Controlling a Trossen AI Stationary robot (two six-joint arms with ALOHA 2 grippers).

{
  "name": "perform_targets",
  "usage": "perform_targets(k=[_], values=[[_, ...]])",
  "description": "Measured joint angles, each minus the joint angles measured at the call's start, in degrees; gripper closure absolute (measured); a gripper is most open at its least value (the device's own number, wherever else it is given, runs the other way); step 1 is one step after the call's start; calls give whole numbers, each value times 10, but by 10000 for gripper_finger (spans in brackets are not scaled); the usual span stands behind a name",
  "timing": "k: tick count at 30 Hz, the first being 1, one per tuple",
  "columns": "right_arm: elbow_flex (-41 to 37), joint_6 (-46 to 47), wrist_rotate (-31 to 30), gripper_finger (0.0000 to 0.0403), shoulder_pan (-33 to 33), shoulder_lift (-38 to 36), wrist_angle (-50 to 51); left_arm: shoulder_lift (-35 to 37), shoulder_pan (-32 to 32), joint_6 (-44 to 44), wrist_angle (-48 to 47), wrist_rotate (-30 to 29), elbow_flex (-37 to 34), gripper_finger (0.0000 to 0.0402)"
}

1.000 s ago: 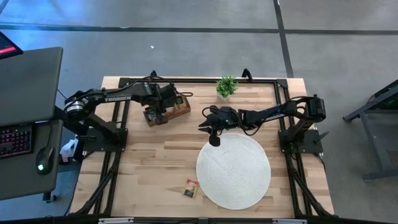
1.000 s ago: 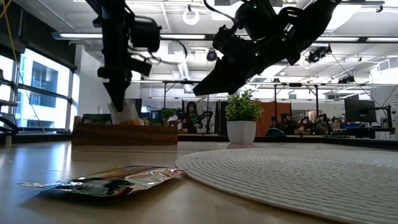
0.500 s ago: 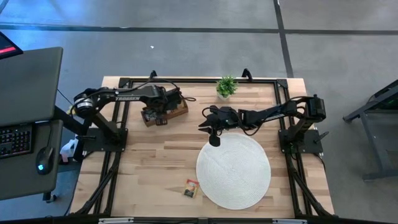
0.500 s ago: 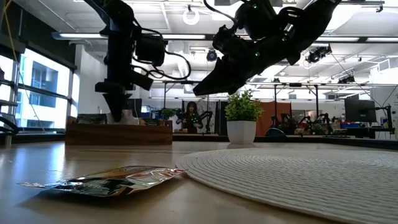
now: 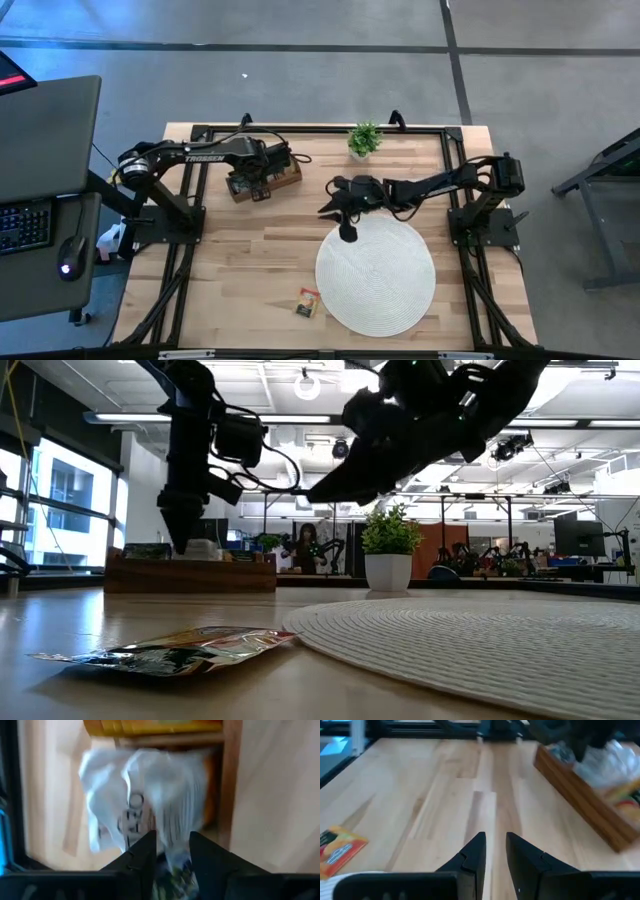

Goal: Pick & Place Tea
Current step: Put the white tea bag into the middle section of the wooden organizer, then put the orange tea bag into the right section of the wooden organizer

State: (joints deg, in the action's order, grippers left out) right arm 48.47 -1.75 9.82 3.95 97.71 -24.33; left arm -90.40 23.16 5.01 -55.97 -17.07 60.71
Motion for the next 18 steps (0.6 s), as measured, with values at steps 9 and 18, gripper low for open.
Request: perform_targets(k=[9,18], values=[[0,-48,-14,331,-66,0,-61,51,-44,-92,-80,32,0,284],[11,-103,-11,310,-132,7,-104,177,-173,-218,-41,40,0,284]])
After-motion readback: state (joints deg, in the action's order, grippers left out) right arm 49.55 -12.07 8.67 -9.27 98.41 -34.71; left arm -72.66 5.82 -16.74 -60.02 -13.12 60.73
